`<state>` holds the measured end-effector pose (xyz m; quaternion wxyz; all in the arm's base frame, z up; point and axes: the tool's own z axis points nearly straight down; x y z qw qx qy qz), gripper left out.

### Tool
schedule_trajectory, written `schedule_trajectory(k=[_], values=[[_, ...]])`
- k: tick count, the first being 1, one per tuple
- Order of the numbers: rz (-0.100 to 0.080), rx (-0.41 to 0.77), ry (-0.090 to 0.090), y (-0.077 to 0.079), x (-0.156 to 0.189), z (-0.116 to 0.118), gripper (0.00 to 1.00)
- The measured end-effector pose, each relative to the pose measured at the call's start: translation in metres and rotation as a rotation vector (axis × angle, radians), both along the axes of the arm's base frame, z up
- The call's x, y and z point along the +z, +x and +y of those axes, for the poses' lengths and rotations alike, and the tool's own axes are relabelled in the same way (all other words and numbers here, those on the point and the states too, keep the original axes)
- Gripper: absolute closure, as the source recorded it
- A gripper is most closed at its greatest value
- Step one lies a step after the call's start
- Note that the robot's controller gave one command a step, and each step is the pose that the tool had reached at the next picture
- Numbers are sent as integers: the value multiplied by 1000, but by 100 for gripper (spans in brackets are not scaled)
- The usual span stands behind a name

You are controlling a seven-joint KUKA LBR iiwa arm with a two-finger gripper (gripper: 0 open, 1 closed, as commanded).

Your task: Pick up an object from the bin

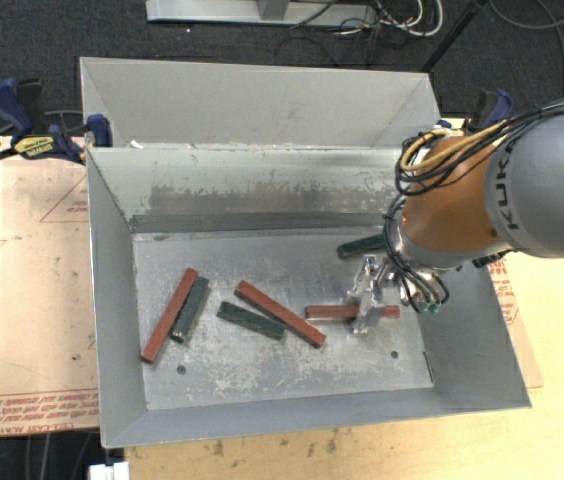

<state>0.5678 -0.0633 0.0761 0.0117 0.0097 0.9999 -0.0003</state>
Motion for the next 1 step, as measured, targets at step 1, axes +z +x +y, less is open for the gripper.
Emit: schedule_trajectory(k=[1], values=[[0,0,0,0,0,0,100]])
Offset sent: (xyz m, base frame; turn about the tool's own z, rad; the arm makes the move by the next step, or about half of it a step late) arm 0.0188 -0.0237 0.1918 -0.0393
